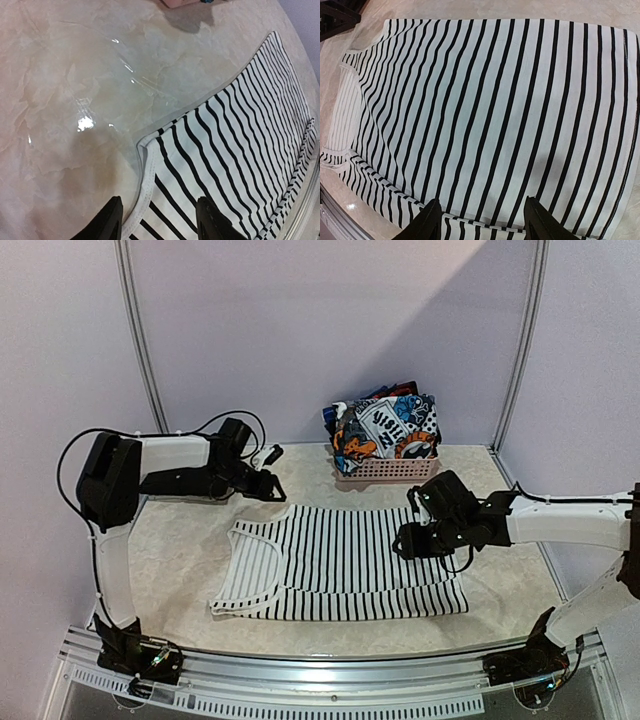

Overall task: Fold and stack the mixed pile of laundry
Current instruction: Pick up the 1/3-folded tank top from the center of the board.

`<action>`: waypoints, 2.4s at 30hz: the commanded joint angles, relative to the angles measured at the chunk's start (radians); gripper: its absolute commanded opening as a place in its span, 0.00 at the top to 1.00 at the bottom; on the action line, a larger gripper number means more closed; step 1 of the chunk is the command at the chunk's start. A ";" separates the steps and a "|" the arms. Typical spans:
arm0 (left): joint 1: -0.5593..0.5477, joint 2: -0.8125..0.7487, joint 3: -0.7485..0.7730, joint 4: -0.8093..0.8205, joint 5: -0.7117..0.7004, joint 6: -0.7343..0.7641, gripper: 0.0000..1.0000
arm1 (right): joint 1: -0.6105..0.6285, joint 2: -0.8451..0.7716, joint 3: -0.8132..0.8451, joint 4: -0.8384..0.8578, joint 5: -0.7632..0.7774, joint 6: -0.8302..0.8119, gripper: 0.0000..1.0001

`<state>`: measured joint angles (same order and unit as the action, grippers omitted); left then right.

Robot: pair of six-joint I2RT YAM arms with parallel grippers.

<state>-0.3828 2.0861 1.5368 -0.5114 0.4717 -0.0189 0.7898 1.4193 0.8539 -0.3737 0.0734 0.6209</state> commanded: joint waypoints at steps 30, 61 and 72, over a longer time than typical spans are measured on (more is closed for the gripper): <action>0.011 0.264 0.189 0.002 0.180 0.001 0.59 | -0.007 0.033 -0.069 0.084 -0.063 0.011 0.45; -0.053 0.141 0.084 0.080 0.113 -0.029 1.00 | -0.008 -0.022 -0.072 0.025 0.049 0.037 0.47; -0.102 0.026 -0.008 0.078 0.014 -0.007 1.00 | -0.015 -0.091 -0.111 0.017 0.107 0.073 0.47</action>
<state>-0.4644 2.1597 1.5639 -0.4454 0.5331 -0.0479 0.7830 1.3643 0.7727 -0.3378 0.1387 0.6754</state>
